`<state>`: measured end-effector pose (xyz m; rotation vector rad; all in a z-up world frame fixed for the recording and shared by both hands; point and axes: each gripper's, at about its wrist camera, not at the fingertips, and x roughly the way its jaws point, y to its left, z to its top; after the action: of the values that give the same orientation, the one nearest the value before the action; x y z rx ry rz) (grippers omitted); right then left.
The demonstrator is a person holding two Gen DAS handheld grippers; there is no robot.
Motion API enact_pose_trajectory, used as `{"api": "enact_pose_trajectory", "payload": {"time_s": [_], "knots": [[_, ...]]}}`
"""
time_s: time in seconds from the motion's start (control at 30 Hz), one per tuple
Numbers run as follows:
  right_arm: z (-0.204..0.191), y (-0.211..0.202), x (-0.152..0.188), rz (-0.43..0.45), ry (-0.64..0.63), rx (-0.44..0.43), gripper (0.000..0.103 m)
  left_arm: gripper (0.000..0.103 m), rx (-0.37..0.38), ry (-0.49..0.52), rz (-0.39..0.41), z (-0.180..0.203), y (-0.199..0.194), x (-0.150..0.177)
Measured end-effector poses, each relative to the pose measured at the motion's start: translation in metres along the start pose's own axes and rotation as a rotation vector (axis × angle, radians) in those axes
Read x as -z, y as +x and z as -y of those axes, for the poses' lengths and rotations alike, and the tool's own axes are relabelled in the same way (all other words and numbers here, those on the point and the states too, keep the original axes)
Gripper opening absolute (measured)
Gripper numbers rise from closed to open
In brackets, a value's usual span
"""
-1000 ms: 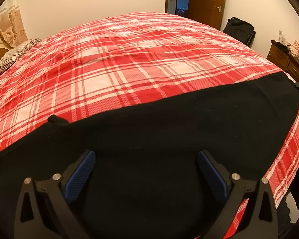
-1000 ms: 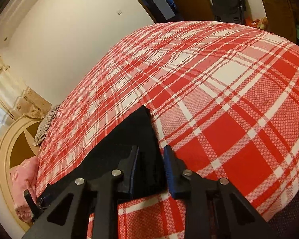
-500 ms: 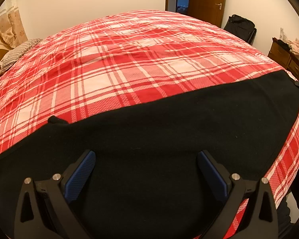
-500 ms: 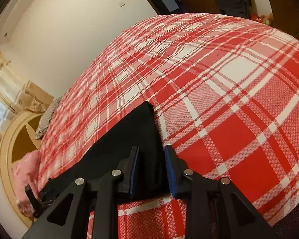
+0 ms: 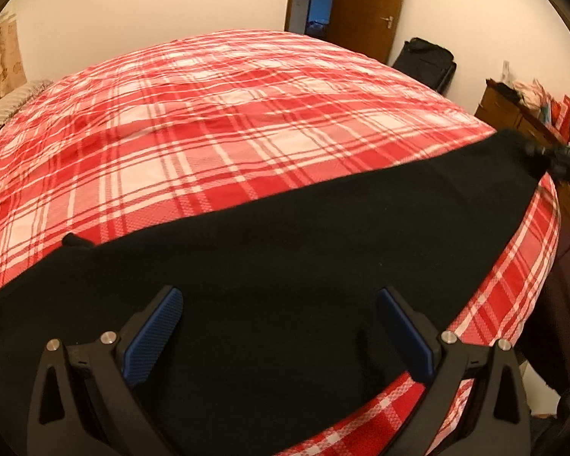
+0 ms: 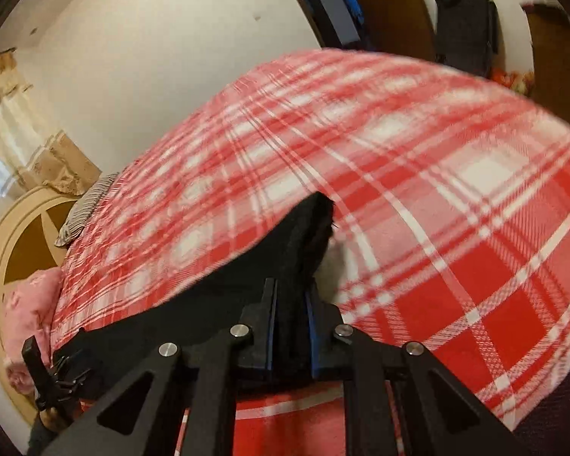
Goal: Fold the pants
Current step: 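Grasp the pants end with the right gripper while the left gripper grasps beside it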
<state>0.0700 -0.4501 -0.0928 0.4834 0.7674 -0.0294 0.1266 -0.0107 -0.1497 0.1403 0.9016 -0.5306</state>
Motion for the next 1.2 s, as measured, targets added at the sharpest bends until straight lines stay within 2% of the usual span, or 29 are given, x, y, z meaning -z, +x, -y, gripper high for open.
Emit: {"api": "enact_pose_trajectory", "payload": {"time_s": [0.1, 0.23, 0.37, 0.57, 0.73, 0.9, 1.0, 1.1, 1.2], "knots": [[-0.040, -0.018, -0.004, 0.044, -0.097, -0.015, 0.014, 0.103, 0.023, -0.021, -0.002, 0.001, 0.001, -0.005], [-0.097, -0.023, 0.000, 0.064, -0.222, -0.042, 0.014, 0.103, 0.105, -0.083, -0.002, 0.003, 0.002, -0.014], [-0.142, -0.004, 0.017, 0.022, -0.314, -0.096, 0.014, 0.103, 0.145, -0.085, 0.015, 0.011, 0.001, -0.020], [-0.195, 0.049, 0.065, -0.090, -0.462, -0.128, 0.014, 0.103, 0.235, -0.123, 0.021, 0.016, 0.004, -0.030], [-0.202, 0.092, 0.101, -0.193, -0.498, -0.121, 0.014, 0.103, 0.302, -0.160, -0.008, 0.024, 0.022, -0.035], [-0.196, 0.099, 0.109, -0.196, -0.519, -0.113, 0.014, 0.099, 0.386, -0.152, -0.036, 0.048, 0.035, -0.049], [-0.199, 0.099, 0.113, -0.203, -0.576, -0.097, 0.015, 0.099, 0.452, -0.167, -0.069, 0.063, 0.045, -0.057], [-0.197, 0.099, 0.115, -0.218, -0.583, -0.114, 0.021, 0.096, 0.523, -0.200, -0.108, 0.075, 0.055, -0.061], [-0.194, 0.096, 0.115, -0.230, -0.578, -0.147, 0.032, 0.095, 0.571, -0.222, -0.134, 0.084, 0.058, -0.063]]}}
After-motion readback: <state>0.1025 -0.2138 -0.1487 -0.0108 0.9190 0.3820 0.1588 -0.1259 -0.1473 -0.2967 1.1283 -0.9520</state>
